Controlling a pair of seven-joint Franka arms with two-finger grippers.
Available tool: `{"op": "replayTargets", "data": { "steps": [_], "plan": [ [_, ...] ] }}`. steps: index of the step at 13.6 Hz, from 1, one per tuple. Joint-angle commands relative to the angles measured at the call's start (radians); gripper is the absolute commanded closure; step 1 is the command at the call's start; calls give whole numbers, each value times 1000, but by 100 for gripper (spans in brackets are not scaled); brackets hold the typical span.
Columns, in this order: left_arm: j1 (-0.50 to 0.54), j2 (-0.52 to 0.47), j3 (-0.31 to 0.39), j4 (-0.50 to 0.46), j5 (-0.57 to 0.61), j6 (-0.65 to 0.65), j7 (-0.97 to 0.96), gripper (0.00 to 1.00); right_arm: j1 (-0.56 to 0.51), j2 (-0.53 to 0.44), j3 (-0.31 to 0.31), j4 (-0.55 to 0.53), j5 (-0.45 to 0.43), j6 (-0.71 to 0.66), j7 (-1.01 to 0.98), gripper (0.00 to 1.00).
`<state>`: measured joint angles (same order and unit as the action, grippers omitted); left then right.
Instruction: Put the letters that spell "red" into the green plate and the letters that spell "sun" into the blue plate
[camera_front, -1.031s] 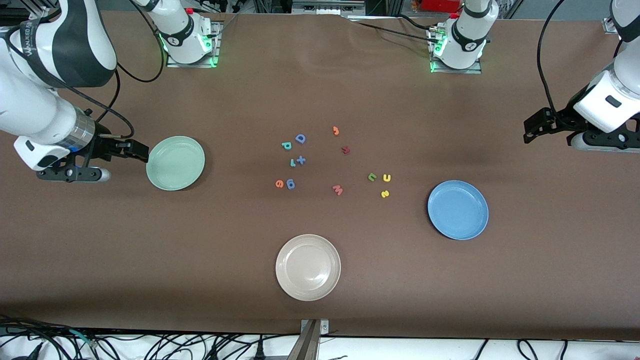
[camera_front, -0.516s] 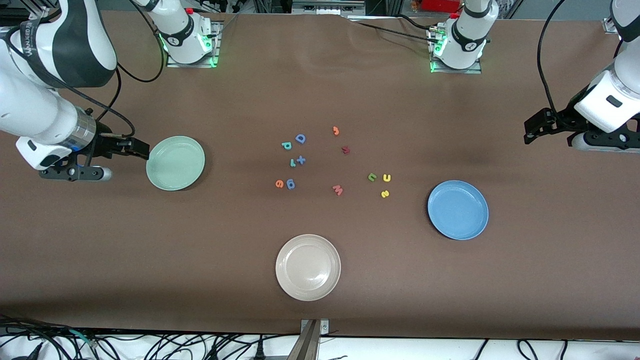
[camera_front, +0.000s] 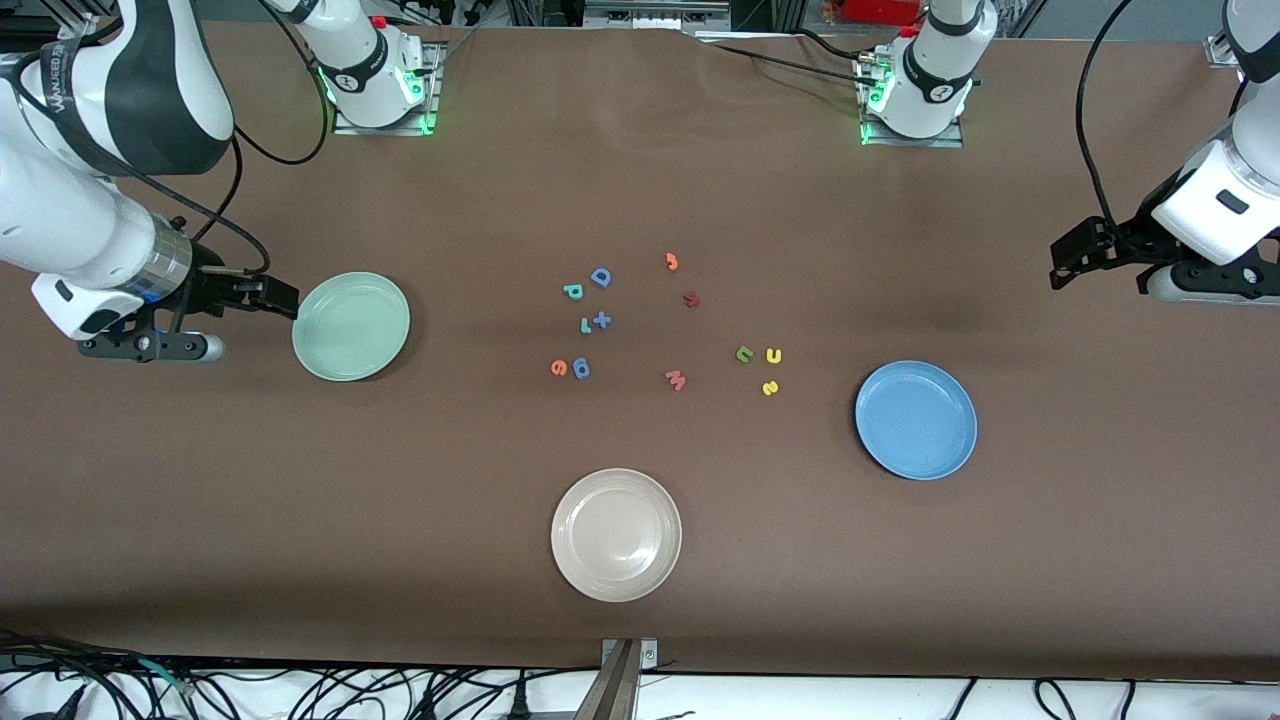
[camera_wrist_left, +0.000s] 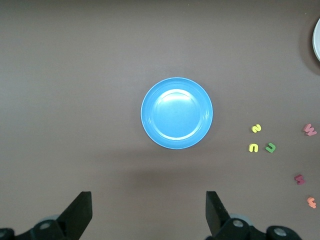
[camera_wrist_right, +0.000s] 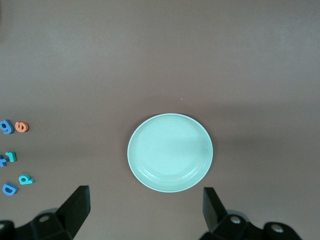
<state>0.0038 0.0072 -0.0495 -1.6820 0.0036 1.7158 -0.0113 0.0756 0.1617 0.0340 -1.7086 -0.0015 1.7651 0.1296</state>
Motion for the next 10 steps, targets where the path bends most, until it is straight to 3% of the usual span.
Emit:
{"op": "replayTargets", "data": {
  "steps": [1, 10],
  "plan": [
    [7, 8, -1, 13, -22, -1, 25, 0, -17, -4, 18, 7, -17, -16, 7, 0],
    [-1, 59, 0, 15, -22, -2, 28, 0, -17, -4, 18, 4, -17, -16, 8, 0]
  ]
}}
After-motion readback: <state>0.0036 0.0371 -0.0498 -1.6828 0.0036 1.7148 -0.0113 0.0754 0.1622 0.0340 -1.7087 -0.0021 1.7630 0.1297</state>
